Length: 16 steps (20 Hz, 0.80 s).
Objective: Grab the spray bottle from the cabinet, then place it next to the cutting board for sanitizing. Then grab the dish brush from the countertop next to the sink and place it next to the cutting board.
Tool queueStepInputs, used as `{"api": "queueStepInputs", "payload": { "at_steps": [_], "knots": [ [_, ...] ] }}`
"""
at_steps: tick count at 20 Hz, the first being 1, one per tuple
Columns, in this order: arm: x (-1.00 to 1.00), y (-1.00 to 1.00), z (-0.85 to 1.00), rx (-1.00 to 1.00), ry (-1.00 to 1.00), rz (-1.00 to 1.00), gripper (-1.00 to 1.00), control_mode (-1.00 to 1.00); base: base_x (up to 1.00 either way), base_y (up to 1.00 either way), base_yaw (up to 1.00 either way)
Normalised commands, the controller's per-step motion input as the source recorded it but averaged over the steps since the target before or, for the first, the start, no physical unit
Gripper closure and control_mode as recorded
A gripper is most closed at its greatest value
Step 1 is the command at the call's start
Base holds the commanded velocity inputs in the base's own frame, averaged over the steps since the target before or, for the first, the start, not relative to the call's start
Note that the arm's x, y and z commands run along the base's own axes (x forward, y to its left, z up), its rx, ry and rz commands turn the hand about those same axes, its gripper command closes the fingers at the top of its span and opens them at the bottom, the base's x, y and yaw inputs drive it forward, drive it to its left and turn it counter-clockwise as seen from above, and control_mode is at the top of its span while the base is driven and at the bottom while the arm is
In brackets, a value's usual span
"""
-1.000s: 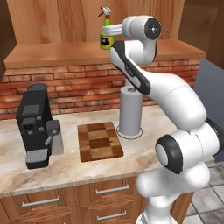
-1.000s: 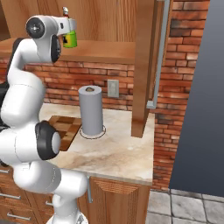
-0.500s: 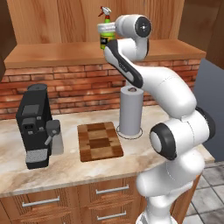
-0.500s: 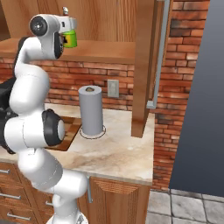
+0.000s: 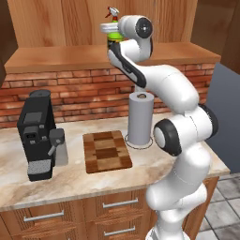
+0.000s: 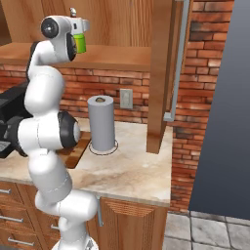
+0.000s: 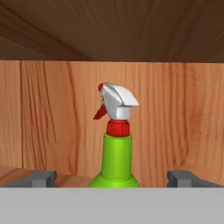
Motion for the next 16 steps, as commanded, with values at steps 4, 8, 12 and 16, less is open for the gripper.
{"api": "queueStepInputs", "payload": {
  "at_steps": [4, 8, 12, 16],
  "knots": [
    [0.44, 0.23, 0.0, 0.0, 0.0, -0.05, -1.0, -1.0, 0.0, 0.0, 0.0],
    [0.43, 0.4, 0.0, 0.0, 0.02, -0.06, 1.0, -1.0, 0.0, 0.0, 0.0],
    [0.38, 0.26, 0.0, 0.0, 0.01, -0.05, 1.0, -1.0, 0.0, 0.0, 0.0],
    [0.28, 0.02, 0.0, 0.0, 0.0, -0.01, 1.0, -1.0, 0.0, 0.0, 0.0]
  ]
}}
